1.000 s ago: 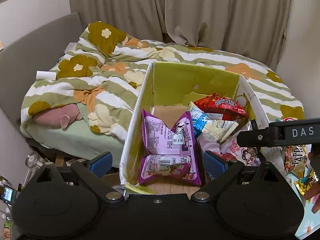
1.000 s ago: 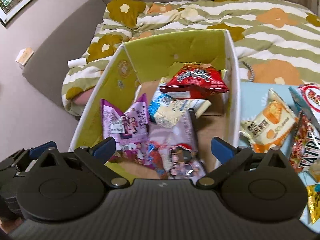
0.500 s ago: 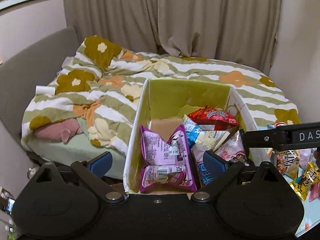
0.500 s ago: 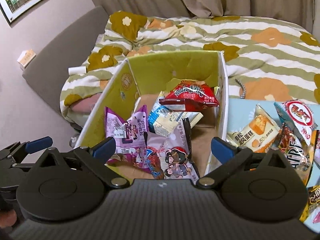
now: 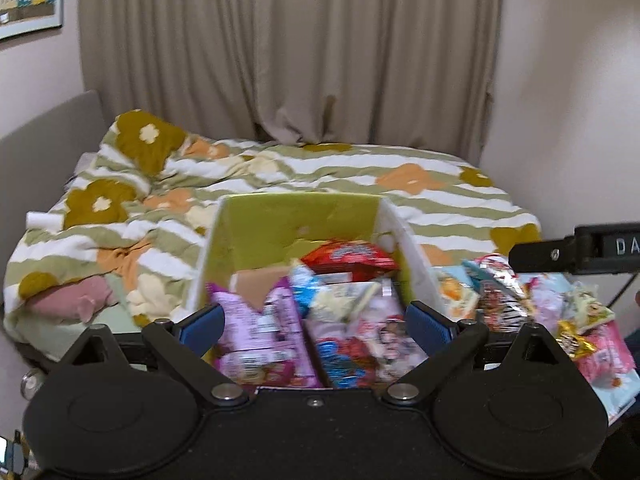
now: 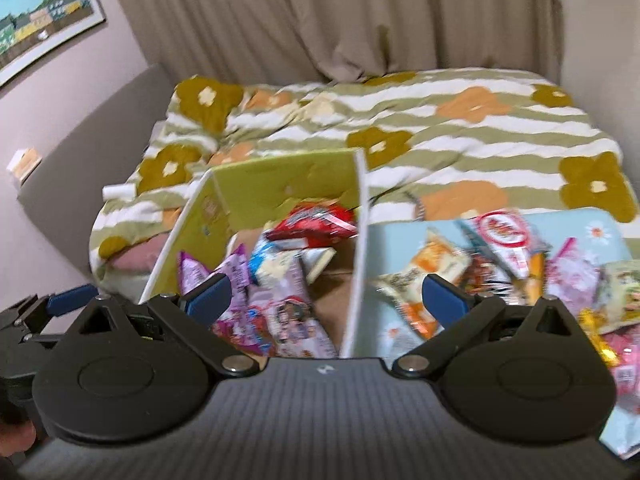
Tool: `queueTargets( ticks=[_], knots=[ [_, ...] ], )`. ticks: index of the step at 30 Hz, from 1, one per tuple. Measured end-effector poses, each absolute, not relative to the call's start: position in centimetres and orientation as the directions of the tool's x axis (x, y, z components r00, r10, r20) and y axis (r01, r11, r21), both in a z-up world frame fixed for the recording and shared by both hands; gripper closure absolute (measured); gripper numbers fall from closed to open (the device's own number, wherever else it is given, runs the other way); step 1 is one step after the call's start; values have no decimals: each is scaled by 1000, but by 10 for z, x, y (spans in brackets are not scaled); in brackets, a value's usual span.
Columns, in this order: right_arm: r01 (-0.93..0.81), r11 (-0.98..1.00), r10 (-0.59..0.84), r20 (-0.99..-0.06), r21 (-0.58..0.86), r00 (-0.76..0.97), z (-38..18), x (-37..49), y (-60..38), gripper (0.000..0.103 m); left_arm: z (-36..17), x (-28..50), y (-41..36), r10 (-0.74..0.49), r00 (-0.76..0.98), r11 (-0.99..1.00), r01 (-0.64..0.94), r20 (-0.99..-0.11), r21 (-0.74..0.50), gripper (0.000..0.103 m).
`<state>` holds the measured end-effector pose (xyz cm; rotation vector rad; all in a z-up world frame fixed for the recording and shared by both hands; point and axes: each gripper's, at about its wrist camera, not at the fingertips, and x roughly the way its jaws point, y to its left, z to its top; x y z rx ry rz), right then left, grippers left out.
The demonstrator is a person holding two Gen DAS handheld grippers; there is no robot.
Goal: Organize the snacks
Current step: 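Return both tools to the pile and grasp a white bag with left tool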
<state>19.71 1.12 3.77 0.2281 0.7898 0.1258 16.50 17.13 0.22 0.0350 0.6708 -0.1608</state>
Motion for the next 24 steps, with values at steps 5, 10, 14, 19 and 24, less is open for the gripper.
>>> queueTargets(
  ticks=[5,10,14,19,24],
  knots=[
    [3,978,142,-673,209,726,43,179,-31,0,-2,156,126,-168,770,979,203,-616,-14,4],
    [-12,988,117,-682,156,722,34,168,-75,0,-15,148,73,-171,745,979,202,-645,-25,4],
    [-44,990,126,-694,134,709,22,161,-110,0,-30,141,34,-150,735,980,199,-661,-1,4],
    [-58,991,130,-728,124,673,-1,160,-147,0,-56,135,-6,-114,719,978,202,-686,48,4],
    [-97,988,157,-756,124,636,-31,160,-174,0,-85,137,-42,-61,710,965,222,-702,141,4]
  ],
)
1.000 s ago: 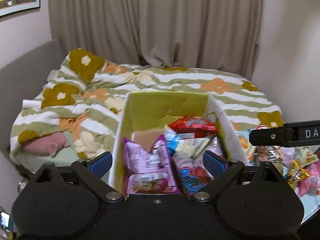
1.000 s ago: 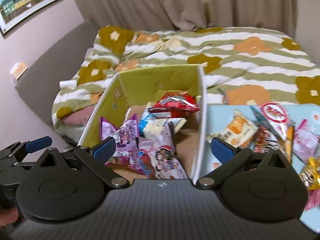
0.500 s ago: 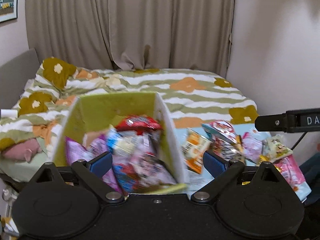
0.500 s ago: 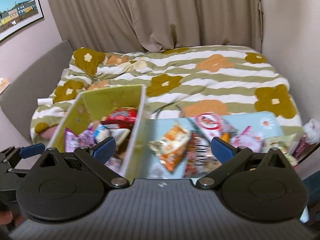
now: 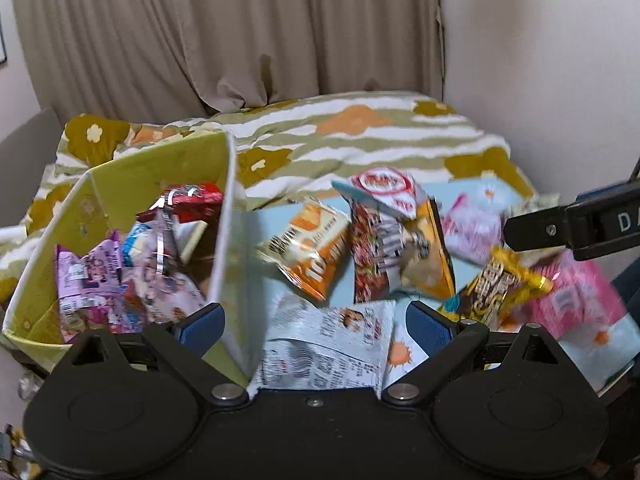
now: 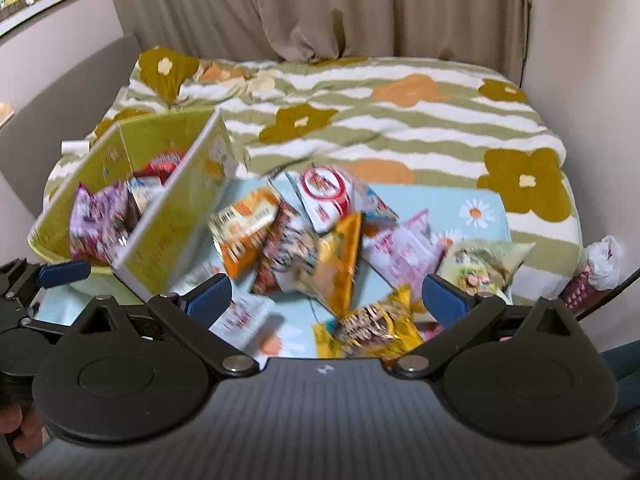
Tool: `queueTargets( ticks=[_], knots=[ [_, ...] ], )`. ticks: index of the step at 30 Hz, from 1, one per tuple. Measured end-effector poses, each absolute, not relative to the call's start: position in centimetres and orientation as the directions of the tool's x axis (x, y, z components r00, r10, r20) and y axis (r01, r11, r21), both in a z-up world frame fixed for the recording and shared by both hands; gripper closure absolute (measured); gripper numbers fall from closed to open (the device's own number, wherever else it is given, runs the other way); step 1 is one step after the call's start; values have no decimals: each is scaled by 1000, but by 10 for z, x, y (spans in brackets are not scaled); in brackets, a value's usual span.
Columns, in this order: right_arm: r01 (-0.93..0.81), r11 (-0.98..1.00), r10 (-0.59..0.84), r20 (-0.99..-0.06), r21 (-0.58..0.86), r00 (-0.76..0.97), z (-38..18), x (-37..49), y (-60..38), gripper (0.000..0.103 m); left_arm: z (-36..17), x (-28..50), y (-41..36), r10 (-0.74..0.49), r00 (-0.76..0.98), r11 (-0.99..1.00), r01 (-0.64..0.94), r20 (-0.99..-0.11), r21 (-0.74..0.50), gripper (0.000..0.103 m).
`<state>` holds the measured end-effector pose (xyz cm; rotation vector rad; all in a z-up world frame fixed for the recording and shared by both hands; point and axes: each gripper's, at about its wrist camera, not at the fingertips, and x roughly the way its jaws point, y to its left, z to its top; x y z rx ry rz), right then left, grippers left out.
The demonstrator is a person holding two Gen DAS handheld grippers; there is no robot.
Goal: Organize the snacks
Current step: 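Return both tools to the pile and grasp a white bag with left tool, then lift the white bag with left tool while right tool grasps a yellow chocolate bag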
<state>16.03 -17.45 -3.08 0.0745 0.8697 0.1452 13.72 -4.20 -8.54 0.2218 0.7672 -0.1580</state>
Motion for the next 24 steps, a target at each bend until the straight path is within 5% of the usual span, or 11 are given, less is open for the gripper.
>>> queueTargets(
  ticks=[18,24],
  knots=[
    [-194,975,198,-809,106,553,-111,186,-194,0,-182,175,-93,185,671,855,250,-718,453,4],
    [-223,970,208,-820,101,533,-122,196,-193,0,-195,186,-78,211,625,876,221,-752,429,17]
  ],
)
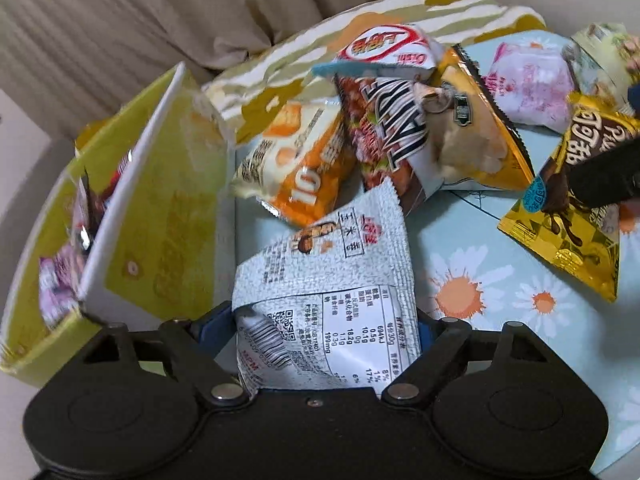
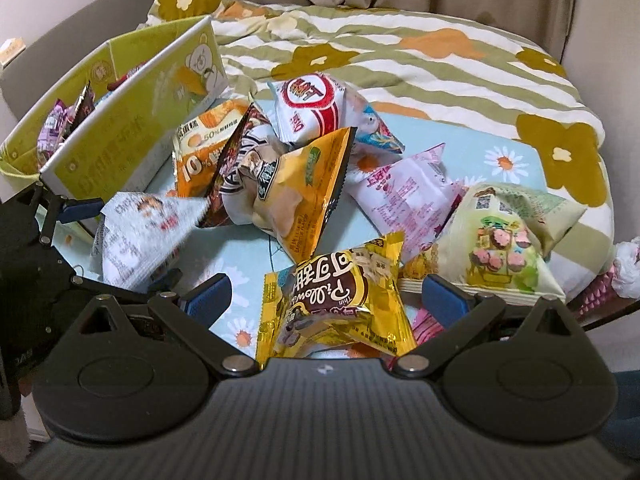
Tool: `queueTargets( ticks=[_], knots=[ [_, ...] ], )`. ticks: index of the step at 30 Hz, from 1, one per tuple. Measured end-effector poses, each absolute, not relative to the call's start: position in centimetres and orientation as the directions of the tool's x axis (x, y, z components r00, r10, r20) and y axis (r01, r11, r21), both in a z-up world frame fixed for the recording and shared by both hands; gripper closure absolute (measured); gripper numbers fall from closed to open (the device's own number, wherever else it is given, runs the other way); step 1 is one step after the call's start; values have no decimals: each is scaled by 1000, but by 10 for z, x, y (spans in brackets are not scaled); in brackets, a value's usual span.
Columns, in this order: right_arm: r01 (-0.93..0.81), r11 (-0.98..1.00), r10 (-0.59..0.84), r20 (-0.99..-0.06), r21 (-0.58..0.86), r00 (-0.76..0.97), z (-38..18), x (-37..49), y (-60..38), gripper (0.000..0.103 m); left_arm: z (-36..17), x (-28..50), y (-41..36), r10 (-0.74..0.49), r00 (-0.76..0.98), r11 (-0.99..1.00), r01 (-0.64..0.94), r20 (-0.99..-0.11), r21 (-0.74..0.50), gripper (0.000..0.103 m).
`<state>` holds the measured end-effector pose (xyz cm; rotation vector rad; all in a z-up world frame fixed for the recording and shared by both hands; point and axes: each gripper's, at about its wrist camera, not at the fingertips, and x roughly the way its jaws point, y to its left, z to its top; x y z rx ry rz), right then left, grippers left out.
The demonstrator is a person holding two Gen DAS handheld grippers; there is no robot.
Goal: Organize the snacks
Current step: 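Lift the white bag with left tool while right tool grasps a yellow chocolate bag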
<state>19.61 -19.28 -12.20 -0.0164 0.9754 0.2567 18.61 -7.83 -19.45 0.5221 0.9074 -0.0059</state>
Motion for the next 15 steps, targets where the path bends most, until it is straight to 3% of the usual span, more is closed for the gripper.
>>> queueTargets(
  ticks=[3,15],
  knots=[
    [-231,967,218,-826,110,520,-127,199,-192,0,-194,187,-71,203,618,893,201,-759,403,25],
    [-246,964,216,-847,104,486,-145,210,-186,0,-175,168,-64,155,618,938,152,-770,311,28]
  ],
)
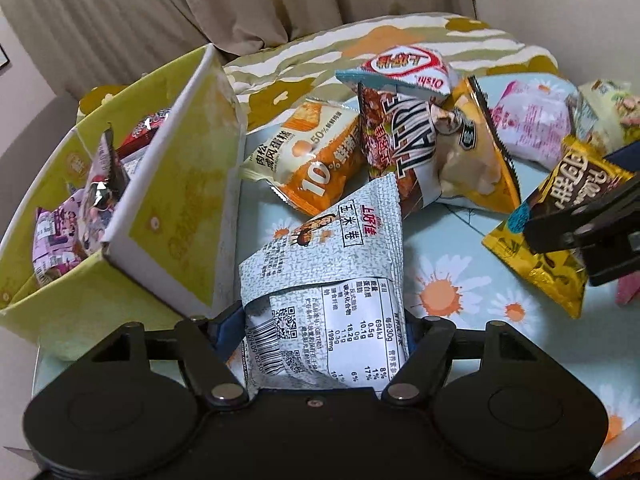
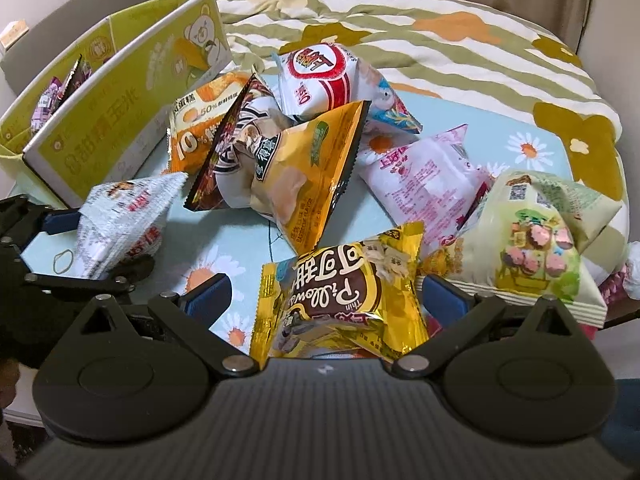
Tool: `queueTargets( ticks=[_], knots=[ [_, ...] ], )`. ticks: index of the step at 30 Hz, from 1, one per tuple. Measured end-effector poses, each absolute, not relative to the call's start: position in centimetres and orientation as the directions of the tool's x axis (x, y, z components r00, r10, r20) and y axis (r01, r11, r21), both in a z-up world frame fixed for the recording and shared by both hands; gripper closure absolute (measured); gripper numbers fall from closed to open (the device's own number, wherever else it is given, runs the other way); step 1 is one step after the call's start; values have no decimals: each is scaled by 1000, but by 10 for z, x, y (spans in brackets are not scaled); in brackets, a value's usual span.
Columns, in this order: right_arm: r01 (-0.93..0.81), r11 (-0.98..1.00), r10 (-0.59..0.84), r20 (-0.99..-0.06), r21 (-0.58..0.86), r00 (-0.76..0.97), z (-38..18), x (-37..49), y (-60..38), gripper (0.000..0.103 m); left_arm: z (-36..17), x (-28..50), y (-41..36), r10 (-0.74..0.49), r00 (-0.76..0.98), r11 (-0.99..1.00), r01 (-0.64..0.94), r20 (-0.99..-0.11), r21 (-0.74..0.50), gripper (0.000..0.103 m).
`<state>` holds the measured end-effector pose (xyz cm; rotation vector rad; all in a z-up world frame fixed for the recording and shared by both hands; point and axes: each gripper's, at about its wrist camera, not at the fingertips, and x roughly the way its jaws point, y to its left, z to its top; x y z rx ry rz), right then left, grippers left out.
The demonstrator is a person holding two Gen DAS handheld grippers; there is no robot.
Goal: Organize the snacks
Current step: 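Lift the white bag with left tool while right tool grasps a yellow chocolate bag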
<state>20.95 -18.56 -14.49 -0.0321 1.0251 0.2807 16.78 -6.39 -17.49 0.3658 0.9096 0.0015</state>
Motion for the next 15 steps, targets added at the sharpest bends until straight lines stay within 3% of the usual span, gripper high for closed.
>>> queueTargets(
  ticks=[11,13,15],
  knots=[
    [-236,966,208,-864,107,459,-154,218,-184,1,-149,150,-68,133,642,948,141,-755,286,28],
    [-239,966,200,-870,99,451,-156,218,-183,6,-145,147,-67,134,646,948,139,-752,287,28],
    [-248,965,192,-880,87,435,-158,217,-181,20,-143,146,-67,134,648,948,136,-750,287,28]
  ],
)
